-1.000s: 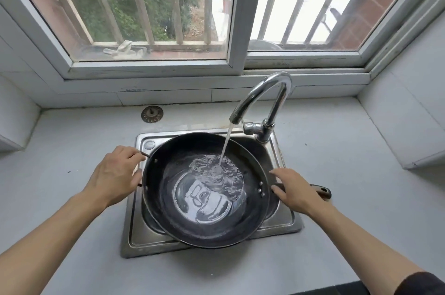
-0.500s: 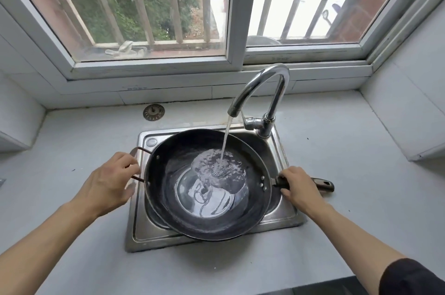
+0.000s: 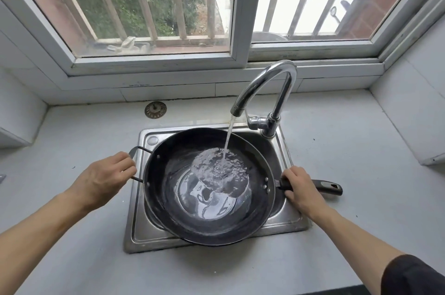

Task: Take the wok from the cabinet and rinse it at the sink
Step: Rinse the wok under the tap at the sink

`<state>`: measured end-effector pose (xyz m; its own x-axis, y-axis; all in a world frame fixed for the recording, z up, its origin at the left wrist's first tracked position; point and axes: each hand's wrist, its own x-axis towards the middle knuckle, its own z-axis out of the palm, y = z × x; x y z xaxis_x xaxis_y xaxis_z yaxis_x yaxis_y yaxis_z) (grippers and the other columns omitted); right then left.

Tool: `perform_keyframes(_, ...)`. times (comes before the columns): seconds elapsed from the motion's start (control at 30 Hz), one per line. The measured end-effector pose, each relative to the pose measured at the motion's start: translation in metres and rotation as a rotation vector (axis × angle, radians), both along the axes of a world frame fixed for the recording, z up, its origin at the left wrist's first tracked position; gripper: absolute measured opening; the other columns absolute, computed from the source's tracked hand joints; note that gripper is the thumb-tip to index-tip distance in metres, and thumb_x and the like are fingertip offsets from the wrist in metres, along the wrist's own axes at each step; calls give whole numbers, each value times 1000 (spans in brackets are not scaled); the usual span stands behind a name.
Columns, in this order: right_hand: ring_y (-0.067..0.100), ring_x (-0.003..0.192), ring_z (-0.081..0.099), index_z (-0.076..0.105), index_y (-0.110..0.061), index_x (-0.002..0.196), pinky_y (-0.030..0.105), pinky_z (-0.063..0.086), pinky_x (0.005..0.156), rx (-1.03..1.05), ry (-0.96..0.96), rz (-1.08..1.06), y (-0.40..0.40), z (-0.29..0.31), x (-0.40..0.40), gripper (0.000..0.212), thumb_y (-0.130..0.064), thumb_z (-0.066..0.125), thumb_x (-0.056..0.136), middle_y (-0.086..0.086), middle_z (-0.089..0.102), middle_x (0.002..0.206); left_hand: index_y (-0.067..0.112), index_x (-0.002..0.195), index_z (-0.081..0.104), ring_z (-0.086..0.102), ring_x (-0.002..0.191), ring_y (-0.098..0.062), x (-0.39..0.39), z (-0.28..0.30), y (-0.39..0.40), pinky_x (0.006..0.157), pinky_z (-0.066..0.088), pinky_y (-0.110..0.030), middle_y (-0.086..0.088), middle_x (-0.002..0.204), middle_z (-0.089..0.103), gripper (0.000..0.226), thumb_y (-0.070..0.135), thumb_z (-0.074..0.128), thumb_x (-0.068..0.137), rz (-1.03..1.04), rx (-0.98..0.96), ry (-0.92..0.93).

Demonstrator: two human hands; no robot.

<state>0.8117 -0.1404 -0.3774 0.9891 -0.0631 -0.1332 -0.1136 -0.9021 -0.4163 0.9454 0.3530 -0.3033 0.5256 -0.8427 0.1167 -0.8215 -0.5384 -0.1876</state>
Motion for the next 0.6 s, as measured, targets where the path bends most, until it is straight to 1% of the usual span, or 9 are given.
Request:
perform_keyframes(0.1, 18, 89, 40, 50, -19, 86, 30, 38, 76, 9, 6, -6, -1, 2, 1, 42, 9, 66, 59, -4, 47, 92, 14, 71, 49, 58, 81, -29, 4, 1, 2, 55, 53, -36, -5, 78, 54, 27, -12, 42, 74, -48, 39, -18)
perform_keyframes(0.2, 18, 87, 40, 51, -17, 86, 28, 34, 74, -2, -5, 1, 0, 3, -1, 41, 10, 65, 58, -5, 47, 90, 13, 70, 49, 59, 79, -30, 1, 1, 2, 55, 53, -37, -5, 76, 54, 27, -12, 42, 73, -67, 56, -32)
perform_keyframes(0.37, 16, 82, 38, 52, -16, 83, 21, 28, 69, -57, -45, 58, -4, 7, -7, 43, 13, 65, 54, -7, 44, 86, 12, 69, 52, 60, 78, -31, -8, 6, 2, 55, 53, -36, -7, 75, 55, 26, -12, 43, 71, -80, 53, -37)
perform_keyframes(0.47, 16, 81, 40, 52, -15, 82, 24, 31, 69, -51, -77, 84, -8, 13, -8, 40, 12, 66, 55, -7, 45, 84, 11, 69, 54, 60, 78, -30, -12, 14, 3, 54, 53, -35, -6, 75, 56, 26, -12, 43, 70, -73, 52, -36)
perform_keyframes(0.53, 17, 81, 42, 53, -14, 81, 27, 36, 69, -37, -78, 92, -9, 21, -7, 36, 10, 66, 58, -6, 47, 83, 12, 68, 54, 61, 76, -29, -14, 20, 4, 50, 52, -33, -6, 74, 56, 25, -11, 44, 69, -62, 41, -35)
perform_keyframes(0.6, 16, 81, 43, 56, -14, 81, 25, 36, 70, -29, -76, 111, -11, 31, -6, 31, 8, 67, 62, -5, 49, 82, 12, 68, 53, 61, 73, -28, -15, 24, 4, 46, 51, -33, -5, 74, 56, 26, -10, 40, 71, -50, 33, -32)
